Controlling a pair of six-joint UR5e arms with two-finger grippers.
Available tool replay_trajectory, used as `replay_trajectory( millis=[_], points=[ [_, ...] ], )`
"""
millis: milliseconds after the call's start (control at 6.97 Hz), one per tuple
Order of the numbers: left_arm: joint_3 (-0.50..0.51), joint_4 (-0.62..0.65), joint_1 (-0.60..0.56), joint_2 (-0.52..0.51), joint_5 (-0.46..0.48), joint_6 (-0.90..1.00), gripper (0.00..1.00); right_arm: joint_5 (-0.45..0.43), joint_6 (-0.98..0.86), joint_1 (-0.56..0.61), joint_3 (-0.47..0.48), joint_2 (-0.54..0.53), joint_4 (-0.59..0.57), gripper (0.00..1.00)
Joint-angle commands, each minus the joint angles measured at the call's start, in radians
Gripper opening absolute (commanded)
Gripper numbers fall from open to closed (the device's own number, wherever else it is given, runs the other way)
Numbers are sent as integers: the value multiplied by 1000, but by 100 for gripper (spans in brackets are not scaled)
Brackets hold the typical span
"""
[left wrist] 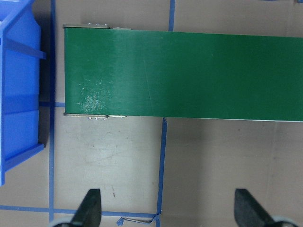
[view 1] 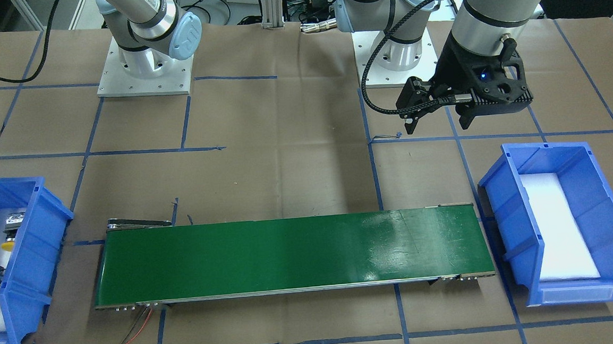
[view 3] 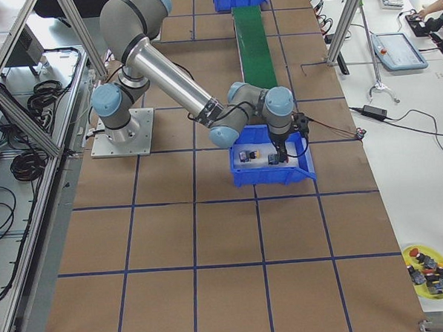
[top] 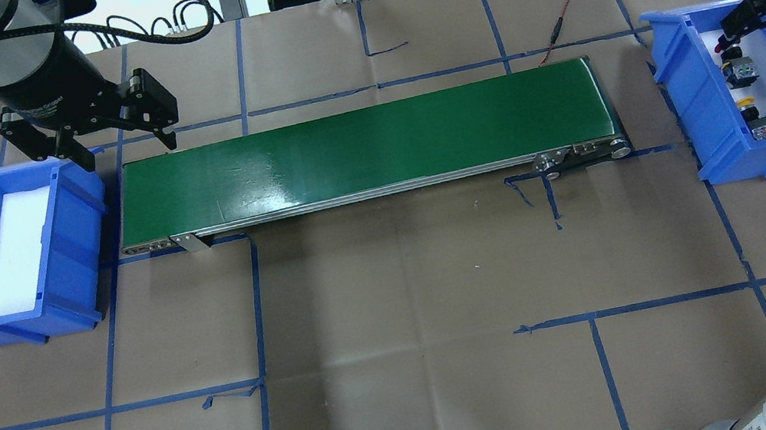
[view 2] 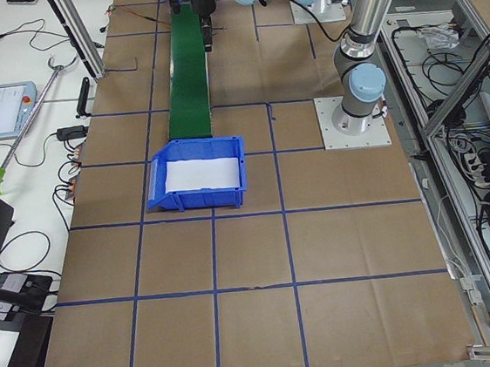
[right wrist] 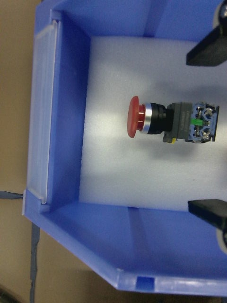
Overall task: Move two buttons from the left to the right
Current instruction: 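Open the right gripper to release the red button and lift away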
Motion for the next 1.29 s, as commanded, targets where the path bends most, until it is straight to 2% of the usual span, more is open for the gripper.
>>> replay_trajectory(
  millis=[0, 143, 287, 430, 717, 860, 1004, 1147],
  points=[
    [1, 0, 0, 0, -2, -2, 100, 0, -3, 5, -16, -140, 5, 100],
    [2, 0, 0, 0, -2, -2, 100, 2, -3, 13, -14, -215, 89, 100],
    [2, 0, 0, 0, -2, -3, 100, 5, 0, 36, -17, -283, 248, 100],
    [3, 0, 0, 0, -2, -3, 100, 2, 35, 78, -19, -350, 301, 100],
    [3, 0, 0, -2, -2, -5, 100, -15, 358, 236, -26, -398, 314, 100],
    [3, 0, 0, -2, -2, -5, 100, -20, 400, 346, -28, -401, 317, 100],
    [3, 0, 0, -2, -2, -6, 100, -81, 428, 466, -25, -404, 343, 100],
    [5, 0, 0, -2, -2, -6, 100, -95, 565, 549, -26, -417, 400, 100]
  ],
)
